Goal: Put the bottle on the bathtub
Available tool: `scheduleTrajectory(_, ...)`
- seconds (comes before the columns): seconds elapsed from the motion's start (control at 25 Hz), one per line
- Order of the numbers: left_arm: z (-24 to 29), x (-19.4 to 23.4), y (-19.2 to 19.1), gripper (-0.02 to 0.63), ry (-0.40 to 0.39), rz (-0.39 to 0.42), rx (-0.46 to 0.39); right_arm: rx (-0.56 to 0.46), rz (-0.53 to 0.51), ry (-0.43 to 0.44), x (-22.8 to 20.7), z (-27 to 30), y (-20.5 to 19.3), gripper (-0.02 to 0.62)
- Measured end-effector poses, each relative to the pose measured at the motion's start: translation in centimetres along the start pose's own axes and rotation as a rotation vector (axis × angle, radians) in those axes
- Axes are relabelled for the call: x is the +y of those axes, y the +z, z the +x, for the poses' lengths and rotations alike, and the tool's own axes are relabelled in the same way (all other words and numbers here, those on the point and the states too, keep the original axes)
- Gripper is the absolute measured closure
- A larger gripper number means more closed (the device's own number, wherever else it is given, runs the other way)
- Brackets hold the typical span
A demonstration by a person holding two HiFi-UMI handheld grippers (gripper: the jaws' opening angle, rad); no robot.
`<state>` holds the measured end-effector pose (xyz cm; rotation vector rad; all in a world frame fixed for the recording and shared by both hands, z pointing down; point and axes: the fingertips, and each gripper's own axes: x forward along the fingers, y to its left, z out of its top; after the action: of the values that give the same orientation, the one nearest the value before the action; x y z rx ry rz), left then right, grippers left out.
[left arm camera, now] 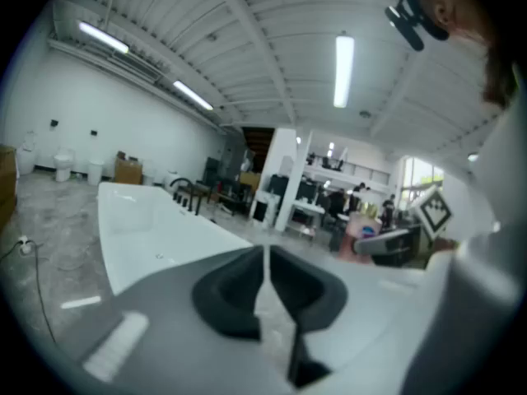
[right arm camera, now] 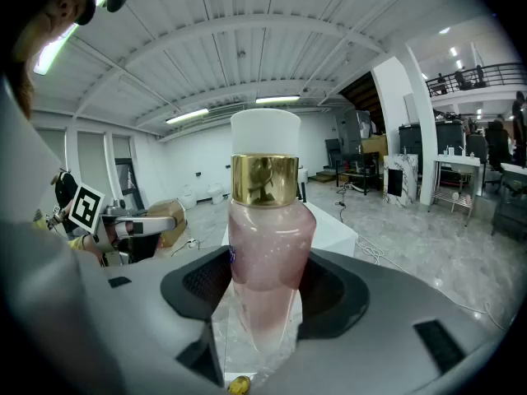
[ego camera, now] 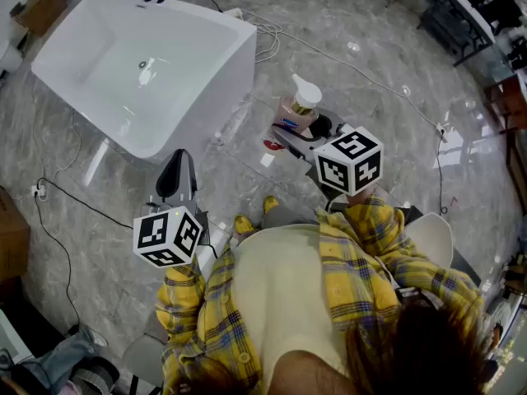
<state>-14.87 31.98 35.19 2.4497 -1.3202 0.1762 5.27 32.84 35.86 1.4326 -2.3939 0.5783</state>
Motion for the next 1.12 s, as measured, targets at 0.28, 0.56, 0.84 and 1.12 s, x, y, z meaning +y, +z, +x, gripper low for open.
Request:
scheduleTrajectory(0.28, 2.8, -2.2, 0.3, 0.578, -0.023, 0.018, 0.012, 0.008, -0.001, -0.003, -2.3, -0.1, -0.2, 0.344)
scheduleTrajectory(0.56, 6.4, -5.0, 0.2, 0.578, -0.041, 0.019, 0.012, 0.010, 0.016, 0.001, -5.2, -1.7, -1.6, 0.344)
scheduleTrajectory(0.84, 9.5, -6.3, 0.7, 0.578, -0.039, 0.028, 0.001, 0.033, -0.005, 0.012, -6.8, -1.5, -2.7, 0.344)
scheduleTrajectory(1.12, 11.7, -5.9, 1.1, 0.578, -0.059, 0.044, 0.031, 0.043, -0.008, 0.035, -6.6, -0.3, -2.4, 0.345)
